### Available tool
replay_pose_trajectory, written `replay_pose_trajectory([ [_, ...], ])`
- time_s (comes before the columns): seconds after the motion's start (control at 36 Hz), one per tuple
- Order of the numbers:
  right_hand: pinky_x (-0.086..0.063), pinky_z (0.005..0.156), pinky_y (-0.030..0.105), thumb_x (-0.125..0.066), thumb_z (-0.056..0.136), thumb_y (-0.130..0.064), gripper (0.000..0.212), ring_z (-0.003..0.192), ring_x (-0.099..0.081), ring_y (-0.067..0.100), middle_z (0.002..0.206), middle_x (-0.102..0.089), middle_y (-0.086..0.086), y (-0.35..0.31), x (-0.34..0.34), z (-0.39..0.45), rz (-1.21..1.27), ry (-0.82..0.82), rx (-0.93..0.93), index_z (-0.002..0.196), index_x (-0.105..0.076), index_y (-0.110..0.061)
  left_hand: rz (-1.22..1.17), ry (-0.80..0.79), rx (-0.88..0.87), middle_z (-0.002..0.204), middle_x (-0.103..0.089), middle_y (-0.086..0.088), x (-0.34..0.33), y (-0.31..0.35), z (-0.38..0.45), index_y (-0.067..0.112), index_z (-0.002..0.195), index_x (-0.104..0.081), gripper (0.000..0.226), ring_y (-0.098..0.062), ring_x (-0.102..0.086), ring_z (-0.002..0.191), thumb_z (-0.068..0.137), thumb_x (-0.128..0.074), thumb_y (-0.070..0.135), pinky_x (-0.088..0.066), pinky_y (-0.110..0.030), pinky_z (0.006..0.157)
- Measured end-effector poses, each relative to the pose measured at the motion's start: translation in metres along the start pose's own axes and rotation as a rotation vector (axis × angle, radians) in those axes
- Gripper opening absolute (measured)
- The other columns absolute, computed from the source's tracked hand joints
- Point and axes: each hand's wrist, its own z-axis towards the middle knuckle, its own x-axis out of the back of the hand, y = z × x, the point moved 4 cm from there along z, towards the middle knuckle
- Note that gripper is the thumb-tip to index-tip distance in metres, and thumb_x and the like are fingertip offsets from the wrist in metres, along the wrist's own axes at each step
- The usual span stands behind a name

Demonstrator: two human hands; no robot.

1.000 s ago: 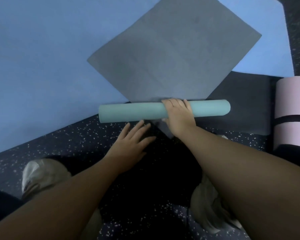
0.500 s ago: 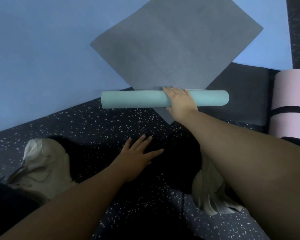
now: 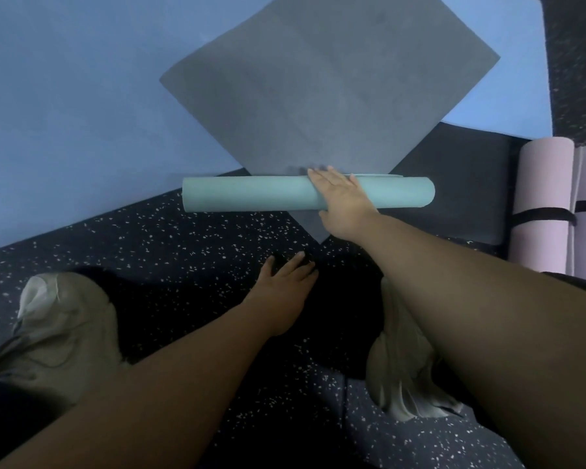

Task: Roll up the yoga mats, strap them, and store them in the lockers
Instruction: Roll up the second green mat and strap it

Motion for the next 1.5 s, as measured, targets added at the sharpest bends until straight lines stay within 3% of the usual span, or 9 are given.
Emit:
replay_pose_trajectory([
  [0.19, 0.004, 0.119, 0.034, -0.052, 0.097, -0.021, 0.076, 0.150, -0.002, 0.012, 0.164, -0.007, -0.004, -0.001, 0.002, 0.003, -0.003, -0.013, 0.003, 0.156, -0.004, -0.021, -0.239, 0.280, 0.107, 0.162, 0.003, 0.009, 0.027, -0.020, -0.024, 0.023, 0.155, -0.010, 0.055, -0.008, 0.002, 0.148, 0.104, -0.030, 0.026, -0.009, -0.038, 0.119],
  [0.36, -0.005, 0.121, 0.045, -0.058, 0.093, -0.046, 0.083, 0.150, -0.008, 0.021, 0.163, -0.012, -0.006, -0.010, 0.007, 0.007, -0.039, -0.081, 0.023, 0.155, -0.004, -0.035, -0.376, 0.582, 0.162, 0.151, -0.039, -0.006, 0.056, -0.057, -0.054, 0.004, 0.138, -0.049, 0.043, -0.030, -0.053, 0.124, 0.097, -0.054, 0.016, -0.044, -0.049, 0.102],
  [0.61, -0.013, 0.120, 0.048, -0.057, 0.094, -0.044, 0.080, 0.149, -0.013, 0.026, 0.161, -0.017, -0.006, -0.020, 0.005, 0.011, -0.098, -0.106, -0.031, 0.154, -0.005, -0.038, -0.469, 0.776, 0.304, 0.123, -0.060, -0.009, 0.071, -0.088, -0.076, 0.004, 0.113, -0.065, 0.025, -0.028, -0.057, 0.108, 0.091, -0.055, -0.002, -0.037, -0.023, 0.089],
  [0.86, -0.012, 0.119, 0.052, -0.057, 0.093, -0.047, 0.079, 0.149, -0.014, 0.027, 0.160, -0.020, -0.004, -0.022, 0.007, 0.015, -0.081, -0.099, -0.053, 0.154, -0.008, -0.038, -0.496, 0.663, 0.418, 0.110, -0.053, -0.008, 0.071, -0.111, -0.073, 0.008, 0.123, -0.054, 0.058, -0.023, -0.046, 0.101, 0.073, -0.042, -0.018, -0.034, -0.024, 0.083],
  [1.08, -0.005, 0.119, 0.056, -0.059, 0.090, -0.052, 0.090, 0.149, -0.004, 0.029, 0.162, -0.013, -0.003, -0.022, -0.003, 0.014, -0.088, -0.059, -0.044, 0.155, 0.000, -0.035, -0.259, 0.718, 0.472, 0.112, -0.052, -0.016, 0.071, -0.127, -0.069, 0.005, 0.098, -0.058, 0.026, -0.035, -0.045, 0.102, 0.074, -0.065, 0.000, -0.040, -0.044, 0.083],
  [1.17, -0.002, 0.119, 0.057, -0.060, 0.089, -0.053, 0.092, 0.149, -0.002, 0.029, 0.162, -0.010, -0.004, -0.020, -0.004, 0.014, -0.086, -0.044, -0.038, 0.154, 0.002, -0.035, -0.259, 0.773, 0.502, 0.134, -0.045, -0.016, 0.073, -0.131, -0.062, 0.004, 0.122, -0.051, 0.047, -0.037, -0.041, 0.120, 0.081, -0.071, 0.015, -0.038, -0.049, 0.094],
  [1.25, 0.000, 0.118, 0.057, -0.059, 0.089, -0.054, 0.091, 0.149, -0.001, 0.029, 0.162, -0.009, -0.004, -0.020, -0.005, 0.016, -0.087, -0.037, -0.033, 0.154, 0.001, -0.035, -0.422, 0.602, 0.514, 0.154, -0.024, -0.004, 0.070, -0.143, -0.049, 0.023, 0.148, -0.028, 0.072, -0.031, -0.032, 0.136, 0.086, -0.066, 0.021, -0.033, -0.052, 0.108],
  [1.36, 0.001, 0.118, 0.058, -0.057, 0.090, -0.053, 0.087, 0.149, -0.001, 0.028, 0.162, -0.011, -0.004, -0.020, -0.006, 0.017, -0.078, -0.018, -0.034, 0.154, -0.001, -0.035, -0.476, 0.441, 0.484, 0.157, -0.012, 0.003, 0.071, -0.158, -0.037, 0.032, 0.150, -0.021, 0.079, -0.034, -0.039, 0.131, 0.086, -0.060, 0.006, -0.037, -0.053, 0.106],
  [1.5, -0.001, 0.117, 0.058, -0.056, 0.092, -0.051, 0.083, 0.149, -0.004, 0.028, 0.161, -0.015, -0.004, -0.020, -0.007, 0.019, -0.086, 0.013, -0.027, 0.154, -0.004, -0.034, -0.403, 0.452, 0.483, 0.148, -0.030, -0.003, 0.078, -0.169, -0.030, 0.032, 0.149, -0.025, 0.080, -0.031, -0.031, 0.129, 0.084, -0.057, -0.003, -0.035, -0.047, 0.107],
])
